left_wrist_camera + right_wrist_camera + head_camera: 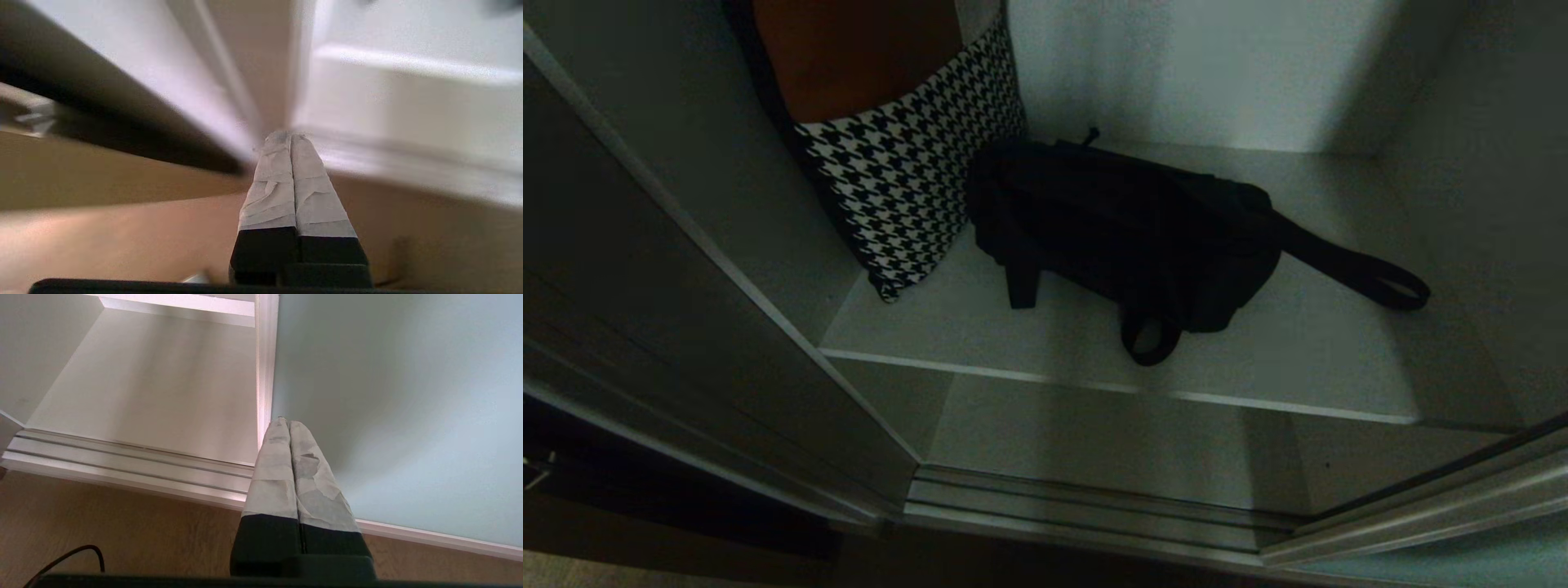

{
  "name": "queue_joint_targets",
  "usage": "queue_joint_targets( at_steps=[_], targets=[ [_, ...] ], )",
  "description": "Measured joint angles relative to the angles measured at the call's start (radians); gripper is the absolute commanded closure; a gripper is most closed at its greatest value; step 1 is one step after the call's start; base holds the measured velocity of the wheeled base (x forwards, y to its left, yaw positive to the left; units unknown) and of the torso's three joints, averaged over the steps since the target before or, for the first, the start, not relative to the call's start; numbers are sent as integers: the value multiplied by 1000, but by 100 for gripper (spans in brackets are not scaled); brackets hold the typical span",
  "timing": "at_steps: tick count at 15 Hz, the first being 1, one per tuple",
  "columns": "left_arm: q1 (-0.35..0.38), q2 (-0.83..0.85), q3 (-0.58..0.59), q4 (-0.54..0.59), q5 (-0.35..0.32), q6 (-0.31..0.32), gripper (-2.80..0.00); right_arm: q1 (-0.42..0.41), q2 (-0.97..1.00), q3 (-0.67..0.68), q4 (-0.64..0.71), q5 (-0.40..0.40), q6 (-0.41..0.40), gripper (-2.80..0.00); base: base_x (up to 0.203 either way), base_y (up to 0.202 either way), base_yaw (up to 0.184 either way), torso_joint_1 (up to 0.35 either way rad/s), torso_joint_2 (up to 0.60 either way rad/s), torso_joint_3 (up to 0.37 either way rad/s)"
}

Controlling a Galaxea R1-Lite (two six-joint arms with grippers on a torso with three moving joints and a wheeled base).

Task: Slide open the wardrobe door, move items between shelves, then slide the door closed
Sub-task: Close the door

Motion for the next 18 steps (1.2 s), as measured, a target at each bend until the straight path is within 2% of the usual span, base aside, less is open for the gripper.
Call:
queue_joint_targets(
  at_steps=[1, 3, 5, 6, 8, 10, 12, 15, 18],
  targets=[
    [81, -61, 5, 2, -119, -14, 0, 0, 0, 0, 0, 0, 0, 0, 0, 0, 0, 0, 0, 0],
    [175, -184, 47, 5, -295, -28, 0, 0, 0, 0, 0, 0, 0, 0, 0, 0, 0, 0, 0, 0],
    [210, -298, 144, 6, -351, -17, 0, 0, 0, 0, 0, 0, 0, 0, 0, 0, 0, 0, 0, 0],
    [217, -349, 205, 4, -347, -1, 0, 0, 0, 0, 0, 0, 0, 0, 0, 0, 0, 0, 0, 0],
    [223, -415, 311, -24, -282, 29, 0, 0, 0, 0, -1, 0, 0, 0, 0, 0, 0, 0, 0, 0],
    [174, -441, 373, -105, -211, 46, 0, 0, 0, 0, 0, 0, 0, 0, 0, 0, 0, 0, 0, 0],
    [104, -455, 452, -192, -135, 102, 0, 0, 0, 0, 0, 0, 0, 0, 0, 0, 0, 0, 0, 0],
    [79, -536, 654, -334, -92, 171, 0, 0, 0, 0, 0, 0, -1, 0, 0, 0, 0, 0, 0, 0],
    [70, -662, 836, -441, -70, 165, 0, 0, 0, 0, 0, 0, 0, 0, 0, 0, 0, 0, 0, 0]
  ],
)
